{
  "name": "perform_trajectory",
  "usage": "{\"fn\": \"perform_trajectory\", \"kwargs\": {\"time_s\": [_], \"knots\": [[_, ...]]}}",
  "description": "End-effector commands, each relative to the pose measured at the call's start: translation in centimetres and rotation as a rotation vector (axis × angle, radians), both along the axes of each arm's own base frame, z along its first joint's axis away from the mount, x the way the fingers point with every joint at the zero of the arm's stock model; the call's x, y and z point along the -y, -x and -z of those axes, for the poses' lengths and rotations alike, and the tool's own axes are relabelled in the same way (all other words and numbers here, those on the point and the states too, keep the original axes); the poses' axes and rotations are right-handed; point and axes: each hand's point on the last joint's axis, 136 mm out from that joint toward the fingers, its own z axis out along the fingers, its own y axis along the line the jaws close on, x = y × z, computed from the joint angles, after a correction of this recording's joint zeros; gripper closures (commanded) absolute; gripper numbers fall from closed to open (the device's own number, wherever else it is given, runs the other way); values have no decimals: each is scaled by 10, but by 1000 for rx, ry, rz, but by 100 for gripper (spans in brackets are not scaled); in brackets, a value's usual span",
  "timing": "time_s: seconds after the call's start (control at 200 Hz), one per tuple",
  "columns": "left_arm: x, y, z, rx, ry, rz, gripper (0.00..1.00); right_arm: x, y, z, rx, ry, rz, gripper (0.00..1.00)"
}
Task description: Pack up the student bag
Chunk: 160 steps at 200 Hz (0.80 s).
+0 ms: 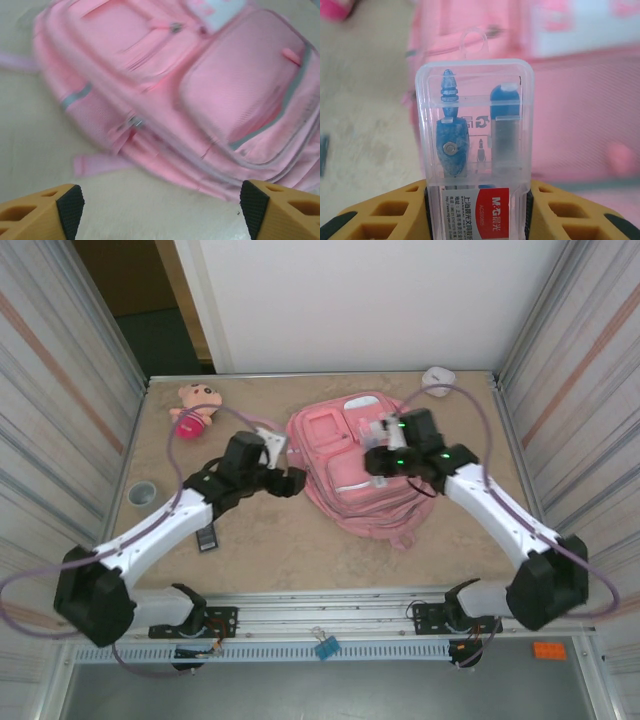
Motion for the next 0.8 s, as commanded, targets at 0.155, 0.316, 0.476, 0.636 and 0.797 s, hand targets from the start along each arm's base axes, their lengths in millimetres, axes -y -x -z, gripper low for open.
{"fn": "perform_trajectory", "kwargs": {"time_s": [0.155,0.316,0.476,0.636,0.797], "knots": [[117,1,18,210,-275,465,11,89,29,14,-175,-291,319,66],[170,6,37,238,-316,627,10,123,41,13,-163,-334,407,65],[192,-5,61,252,-380,660,10,136,48,22,-178,-342,447,65],[195,-27,81,270,-451,602,14,135,49,27,-197,-357,445,65],[193,-30,85,269,-466,589,37,135,47,27,-196,-366,451,65]]}}
